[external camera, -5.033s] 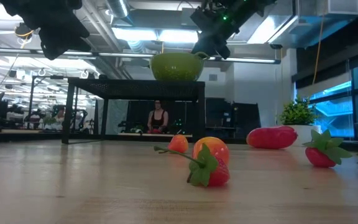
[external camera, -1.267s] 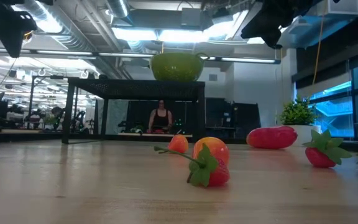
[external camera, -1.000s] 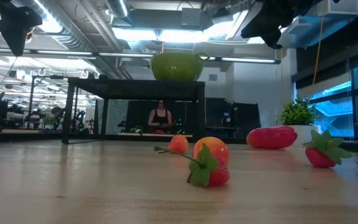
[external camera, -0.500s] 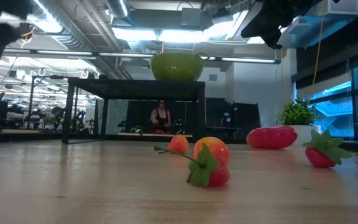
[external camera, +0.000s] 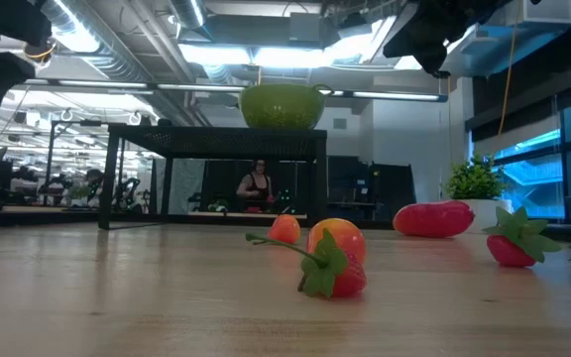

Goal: Pick & Place Fruit
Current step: Put the plum into the green strainer bowl on the shelf

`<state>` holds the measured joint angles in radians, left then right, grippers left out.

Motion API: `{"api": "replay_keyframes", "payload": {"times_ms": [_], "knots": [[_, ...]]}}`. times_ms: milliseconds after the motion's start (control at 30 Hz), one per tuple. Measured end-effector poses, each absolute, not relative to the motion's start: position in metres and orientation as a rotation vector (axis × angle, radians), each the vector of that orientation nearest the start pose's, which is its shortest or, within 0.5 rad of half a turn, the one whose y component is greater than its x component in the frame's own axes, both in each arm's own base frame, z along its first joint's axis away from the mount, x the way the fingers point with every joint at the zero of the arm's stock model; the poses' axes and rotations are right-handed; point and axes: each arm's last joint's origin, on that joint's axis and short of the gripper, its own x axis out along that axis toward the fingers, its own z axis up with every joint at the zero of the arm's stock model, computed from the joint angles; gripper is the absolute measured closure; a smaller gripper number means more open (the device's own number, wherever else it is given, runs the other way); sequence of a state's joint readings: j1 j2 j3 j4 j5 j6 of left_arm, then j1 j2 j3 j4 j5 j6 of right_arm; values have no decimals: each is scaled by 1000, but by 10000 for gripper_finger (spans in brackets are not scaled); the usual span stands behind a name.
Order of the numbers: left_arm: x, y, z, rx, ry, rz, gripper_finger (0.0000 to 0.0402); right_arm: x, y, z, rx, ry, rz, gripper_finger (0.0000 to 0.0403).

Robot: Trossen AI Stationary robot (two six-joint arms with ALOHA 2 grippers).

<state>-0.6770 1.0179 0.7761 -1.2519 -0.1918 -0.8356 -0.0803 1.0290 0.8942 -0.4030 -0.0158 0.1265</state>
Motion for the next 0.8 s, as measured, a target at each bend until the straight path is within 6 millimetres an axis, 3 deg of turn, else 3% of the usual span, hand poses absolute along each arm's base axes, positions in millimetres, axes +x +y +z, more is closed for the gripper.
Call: {"api": "replay_keyframes", "payload": {"times_ms": [300, 800], "knots": [[130, -78, 213, -147, 1525, 251, 57, 217, -17, 307, 146, 533, -95, 372], [162, -36, 191, -341, 1798, 206, 57, 217, -17, 307, 143, 533, -94, 372]]}}
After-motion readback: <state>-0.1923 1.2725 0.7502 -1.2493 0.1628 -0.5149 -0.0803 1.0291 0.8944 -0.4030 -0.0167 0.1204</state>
